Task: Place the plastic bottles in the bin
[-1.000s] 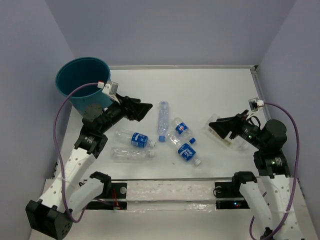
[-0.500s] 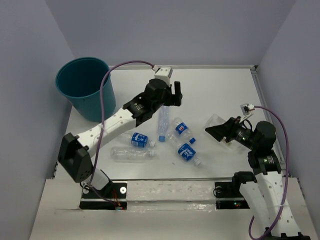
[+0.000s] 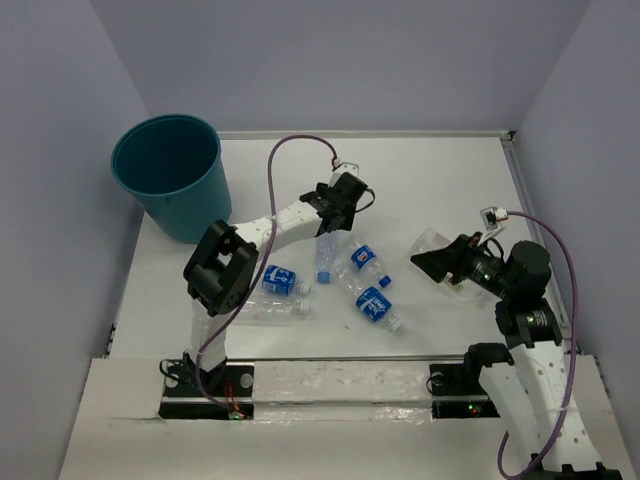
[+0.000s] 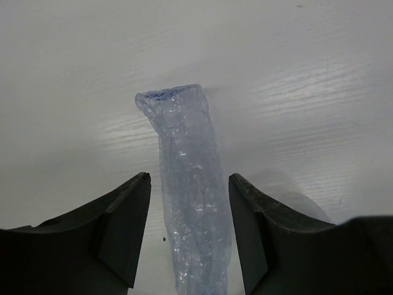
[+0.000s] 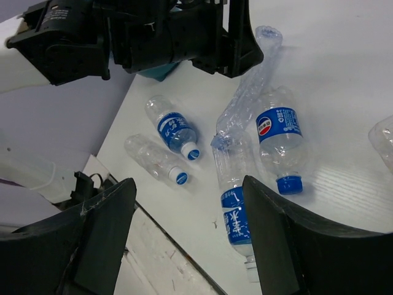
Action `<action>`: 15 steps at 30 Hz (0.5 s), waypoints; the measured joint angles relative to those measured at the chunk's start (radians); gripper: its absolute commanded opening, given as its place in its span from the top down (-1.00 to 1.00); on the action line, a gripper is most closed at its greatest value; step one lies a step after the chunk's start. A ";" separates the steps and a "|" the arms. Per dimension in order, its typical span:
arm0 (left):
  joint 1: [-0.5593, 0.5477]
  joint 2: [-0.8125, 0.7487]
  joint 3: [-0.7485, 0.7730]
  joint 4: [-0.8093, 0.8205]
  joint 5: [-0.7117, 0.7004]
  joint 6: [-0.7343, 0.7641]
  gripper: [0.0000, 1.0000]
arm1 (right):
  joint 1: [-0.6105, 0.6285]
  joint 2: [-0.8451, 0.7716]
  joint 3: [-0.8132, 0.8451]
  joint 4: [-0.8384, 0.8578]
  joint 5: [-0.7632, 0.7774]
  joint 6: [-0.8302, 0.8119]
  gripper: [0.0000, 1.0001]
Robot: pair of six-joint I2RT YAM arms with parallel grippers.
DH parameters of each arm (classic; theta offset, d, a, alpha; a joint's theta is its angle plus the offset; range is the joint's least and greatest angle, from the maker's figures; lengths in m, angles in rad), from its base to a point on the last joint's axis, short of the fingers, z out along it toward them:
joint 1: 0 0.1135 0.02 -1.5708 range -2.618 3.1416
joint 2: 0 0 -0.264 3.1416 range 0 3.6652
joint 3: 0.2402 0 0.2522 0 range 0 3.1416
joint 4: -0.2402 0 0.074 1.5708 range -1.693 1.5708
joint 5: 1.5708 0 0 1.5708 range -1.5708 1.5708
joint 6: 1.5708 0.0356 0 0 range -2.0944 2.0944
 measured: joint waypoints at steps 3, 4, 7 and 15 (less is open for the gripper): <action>0.002 0.055 0.033 0.006 -0.002 0.006 -0.22 | 0.000 0.004 0.000 0.000 0.000 -0.001 -0.51; 0.007 0.070 0.036 0.008 -0.003 0.008 -0.22 | 0.000 0.004 0.000 0.000 0.000 -0.001 -0.51; 0.019 0.104 0.043 0.008 -0.003 0.018 -0.21 | 0.003 0.004 0.000 0.000 0.000 -0.003 -0.50; 0.070 0.126 0.052 0.039 0.005 0.032 0.88 | 0.011 0.005 0.010 -0.012 0.000 -0.007 -0.50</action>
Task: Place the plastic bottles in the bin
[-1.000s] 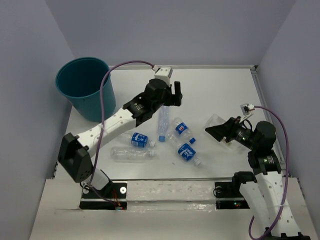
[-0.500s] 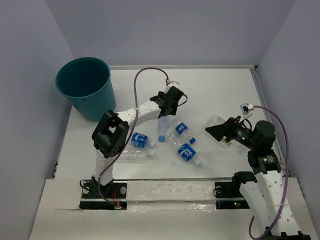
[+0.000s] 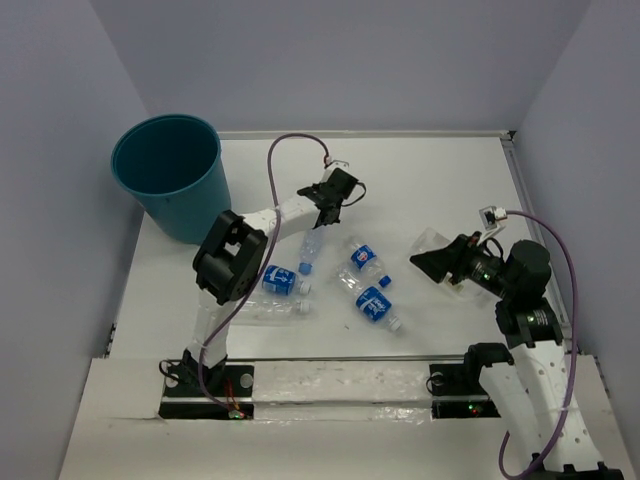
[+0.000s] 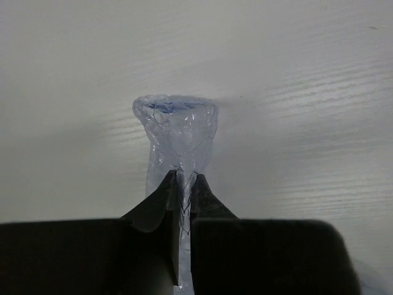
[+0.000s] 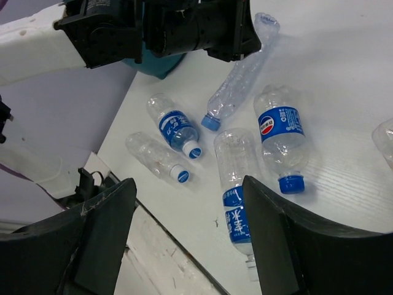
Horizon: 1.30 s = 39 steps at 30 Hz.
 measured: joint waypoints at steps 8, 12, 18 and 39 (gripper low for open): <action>0.047 -0.063 0.042 0.016 0.015 0.014 1.00 | 0.028 0.059 0.009 0.003 -0.013 0.008 -0.40; 0.093 -0.234 0.096 0.054 0.056 0.015 1.00 | 0.075 0.083 0.040 0.001 -0.011 0.008 -0.38; 0.285 -0.629 0.135 0.166 0.066 -0.021 1.00 | 0.281 0.148 0.102 0.022 0.071 0.008 -0.34; 0.801 -0.542 -0.005 0.373 -0.067 -0.036 -0.32 | 1.106 0.974 0.684 0.011 0.645 -0.303 -0.64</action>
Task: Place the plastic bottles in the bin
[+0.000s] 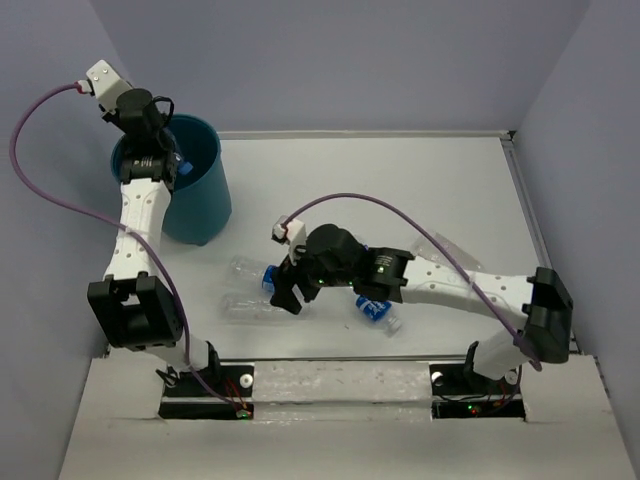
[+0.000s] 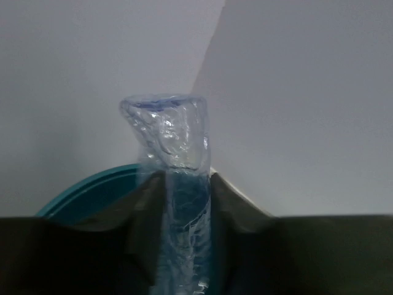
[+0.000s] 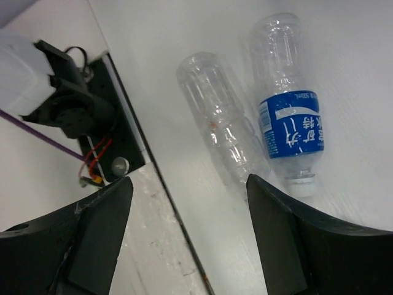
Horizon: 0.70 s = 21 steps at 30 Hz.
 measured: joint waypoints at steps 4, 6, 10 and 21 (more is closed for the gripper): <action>0.001 -0.013 -0.024 0.017 0.029 -0.010 -0.98 | 0.006 0.153 0.110 -0.050 0.009 -0.076 -0.70; 0.001 -0.047 -0.044 0.024 0.070 -0.032 -0.98 | 0.011 0.226 0.174 -0.077 0.014 -0.119 -0.69; 0.001 -0.156 -0.116 0.041 0.168 -0.097 -0.98 | 0.042 0.332 0.260 -0.093 0.037 -0.175 -0.62; -0.043 -0.668 -0.465 0.098 0.534 -0.310 -0.96 | 0.111 0.501 0.301 -0.131 0.145 -0.286 -0.54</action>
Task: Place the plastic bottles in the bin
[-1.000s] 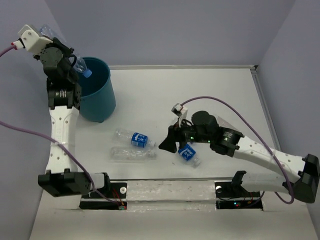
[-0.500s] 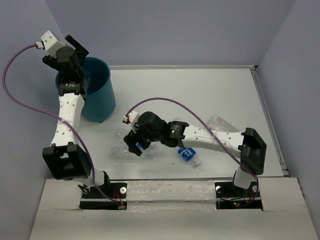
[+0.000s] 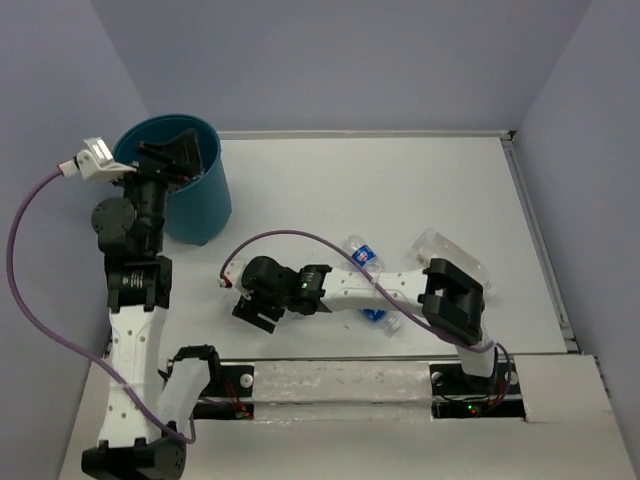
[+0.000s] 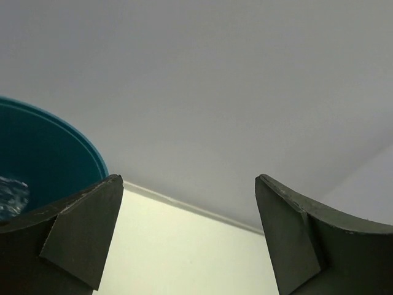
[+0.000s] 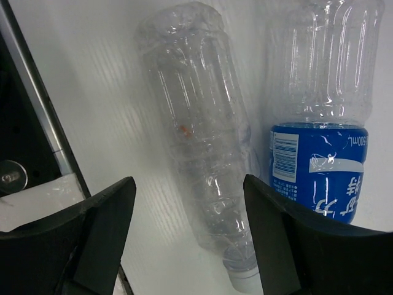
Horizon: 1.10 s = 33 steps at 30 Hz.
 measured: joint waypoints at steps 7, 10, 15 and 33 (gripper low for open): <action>-0.055 -0.213 -0.112 -0.130 0.101 0.033 -0.94 | -0.003 0.023 0.006 -0.002 0.016 -0.011 -0.41; -0.084 -0.231 -0.112 -0.180 0.101 0.071 -0.94 | 0.006 0.037 0.007 -0.001 0.016 -0.010 -0.33; -0.103 -0.232 -0.111 -0.259 0.081 0.126 -0.94 | 0.027 0.066 0.016 0.002 0.016 -0.010 -0.41; -0.146 -0.195 0.019 -0.369 0.129 0.194 -0.97 | 0.039 0.118 0.044 0.014 0.010 -0.033 -0.24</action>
